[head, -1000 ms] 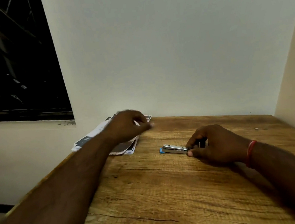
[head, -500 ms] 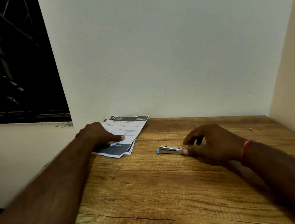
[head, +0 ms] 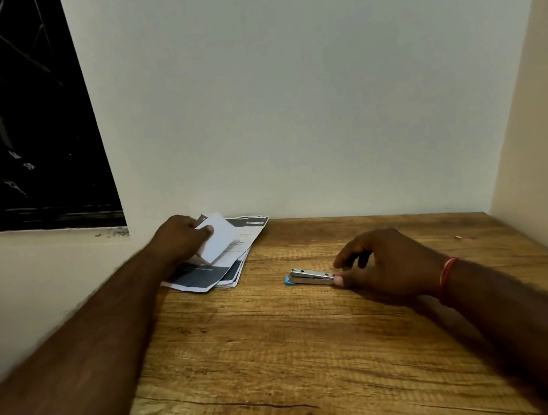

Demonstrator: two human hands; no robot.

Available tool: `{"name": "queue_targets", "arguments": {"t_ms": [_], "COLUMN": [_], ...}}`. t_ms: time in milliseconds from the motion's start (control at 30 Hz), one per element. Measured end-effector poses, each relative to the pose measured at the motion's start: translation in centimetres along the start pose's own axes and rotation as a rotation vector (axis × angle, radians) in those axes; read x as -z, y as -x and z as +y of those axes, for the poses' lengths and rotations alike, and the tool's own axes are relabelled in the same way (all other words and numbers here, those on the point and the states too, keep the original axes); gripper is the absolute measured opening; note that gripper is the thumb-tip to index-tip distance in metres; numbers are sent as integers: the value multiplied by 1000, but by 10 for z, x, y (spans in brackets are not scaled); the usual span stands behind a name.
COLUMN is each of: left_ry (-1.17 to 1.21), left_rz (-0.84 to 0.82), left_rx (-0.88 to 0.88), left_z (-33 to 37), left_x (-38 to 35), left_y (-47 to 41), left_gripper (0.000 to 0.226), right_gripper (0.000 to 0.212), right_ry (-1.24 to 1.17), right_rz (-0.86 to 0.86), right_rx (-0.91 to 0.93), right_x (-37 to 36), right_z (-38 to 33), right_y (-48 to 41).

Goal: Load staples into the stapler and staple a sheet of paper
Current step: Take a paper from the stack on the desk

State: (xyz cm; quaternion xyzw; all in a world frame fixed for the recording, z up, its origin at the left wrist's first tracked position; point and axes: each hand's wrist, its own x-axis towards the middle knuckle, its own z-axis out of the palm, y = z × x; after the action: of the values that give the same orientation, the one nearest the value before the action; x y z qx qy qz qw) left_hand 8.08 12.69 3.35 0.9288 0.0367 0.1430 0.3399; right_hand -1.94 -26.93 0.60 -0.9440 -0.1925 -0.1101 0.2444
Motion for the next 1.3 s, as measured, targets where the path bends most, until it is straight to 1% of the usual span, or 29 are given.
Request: {"name": "queue_targets", "arguments": {"t_ms": [67,167,233,300,367,500,600,733,833,900,967,1033,1100,1233,1267,1300], "left_ry": [150,329,427,403,259,15,-222,-402,-425,-407,-355,-290,-316,-349,-362,-374], "left_rz": [-17,-66,-92,-67,-62,-181,-185,-188,-155,-158,-161,-175,-179,-166,-167,-151], "left_rx": [-43,-137,-203,-280,-328,-325,-318,-313,-295,-245,-167,-92,-60,-69,-74,-86], "left_z": [11,27,34,40,46,54,52,50,46,40,31,22,19,19,21,22], "left_x": [-9,-23,-32,-40,-43,-46,-49,-50,-47,-39,-32,-26,-23,-20,-20,-19], "left_y": [10,25,37,44,49,58,55,51,45,39,33,28,24,16,17,17], "left_gripper": [28,36,30,16,14,38,46,64,90,108,117,121,116,94,86,68], "right_gripper": [30,29,29,31,33,32,32,32,32,32,33,33,31,29,30,31], "right_ry": [5,1,3,3,-1,2,6,8,8,9,7,5,3,-4,-1,2], "right_rz": [3,2,0,4,12,7,4,-5,-12,-13,-12,-9,-9,-13,-13,-13], "right_rx": [13,19,16,3,-17,-23,-25,-27,-28,-30,-34,-37,-38,-44,-44,-45], "right_x": [-1,0,1,1,2,3,4,5,6,6,6,6,7,7,7,7], "right_z": [1,0,-1,-2,-4,-9,-11,-14,-15,-16,-17,-18,-19,-20,-20,-20], "right_y": [0,-2,-1,-1,1,2,3,4,4,5,6,6,6,6,6,6]}}
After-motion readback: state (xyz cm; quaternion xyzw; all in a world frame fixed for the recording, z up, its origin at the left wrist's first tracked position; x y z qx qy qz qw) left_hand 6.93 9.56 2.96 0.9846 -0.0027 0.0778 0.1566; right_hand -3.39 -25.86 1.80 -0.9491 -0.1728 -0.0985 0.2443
